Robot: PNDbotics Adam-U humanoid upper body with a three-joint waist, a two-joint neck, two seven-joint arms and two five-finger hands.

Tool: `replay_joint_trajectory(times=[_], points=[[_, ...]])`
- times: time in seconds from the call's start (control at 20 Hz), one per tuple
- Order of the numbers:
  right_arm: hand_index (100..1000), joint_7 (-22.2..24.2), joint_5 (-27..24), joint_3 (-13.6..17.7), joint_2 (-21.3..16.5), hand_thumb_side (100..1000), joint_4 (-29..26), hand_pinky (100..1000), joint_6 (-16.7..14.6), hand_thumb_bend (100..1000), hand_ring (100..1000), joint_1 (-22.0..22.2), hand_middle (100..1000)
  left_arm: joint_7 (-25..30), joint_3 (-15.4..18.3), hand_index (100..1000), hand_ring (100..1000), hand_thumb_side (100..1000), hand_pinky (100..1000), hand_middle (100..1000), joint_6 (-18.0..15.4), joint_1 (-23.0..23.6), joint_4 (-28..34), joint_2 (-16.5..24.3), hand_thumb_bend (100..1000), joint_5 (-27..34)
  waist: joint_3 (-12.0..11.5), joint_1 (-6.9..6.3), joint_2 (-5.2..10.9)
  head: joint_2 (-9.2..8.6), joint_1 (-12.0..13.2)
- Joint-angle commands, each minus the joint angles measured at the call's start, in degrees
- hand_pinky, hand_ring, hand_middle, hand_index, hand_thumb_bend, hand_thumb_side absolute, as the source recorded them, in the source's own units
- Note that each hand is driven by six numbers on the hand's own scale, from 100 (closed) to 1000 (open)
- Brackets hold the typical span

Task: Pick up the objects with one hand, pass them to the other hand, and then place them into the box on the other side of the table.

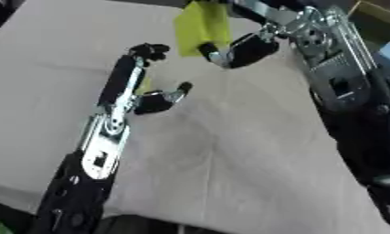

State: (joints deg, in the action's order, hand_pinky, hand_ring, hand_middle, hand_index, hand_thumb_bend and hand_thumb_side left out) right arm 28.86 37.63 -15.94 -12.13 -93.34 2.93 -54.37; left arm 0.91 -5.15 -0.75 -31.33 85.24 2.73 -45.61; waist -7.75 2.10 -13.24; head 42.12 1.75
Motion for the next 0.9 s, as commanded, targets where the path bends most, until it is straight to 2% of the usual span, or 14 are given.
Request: replay_joint_trajectory(times=[0.05,0.35,0.55,0.9], points=[[472,-0.52,-3.33,2.91,-2.99,100,-3.58,894,3.03,100,914,-0.49,296,-0.66,0.66,802,725,284,724,640,0.35,-0.35,0.61,1.60,534,0.36,0.19,-0.36,0.77,-0.89,-1.04],[480,-4.32,-8.02,9.60,-10.92,100,-5.63,907,9.33,100,925,1.21,302,-1.78,1.47,799,722,296,723,637,1.22,-0.12,0.72,4.65,502,1.86,0.46,-0.60,0.70,-0.96,-3.59],[482,-8.13,-7.22,13.58,-16.73,100,-0.91,916,11.20,100,935,2.74,304,-2.78,2.15,801,722,293,727,641,1.80,-0.20,1.39,8.61,488,4.02,0.41,-0.89,0.67,-1.01,-6.17],[482,-13.74,-5.37,18.87,-22.63,100,8.48,924,12.43,100,946,4.34,304,-5.32,4.82,797,712,275,721,627,3.41,-0.16,4.11,13.72,465,7.23,0.05,-1.43,0.46,-2.24,-11.03]])
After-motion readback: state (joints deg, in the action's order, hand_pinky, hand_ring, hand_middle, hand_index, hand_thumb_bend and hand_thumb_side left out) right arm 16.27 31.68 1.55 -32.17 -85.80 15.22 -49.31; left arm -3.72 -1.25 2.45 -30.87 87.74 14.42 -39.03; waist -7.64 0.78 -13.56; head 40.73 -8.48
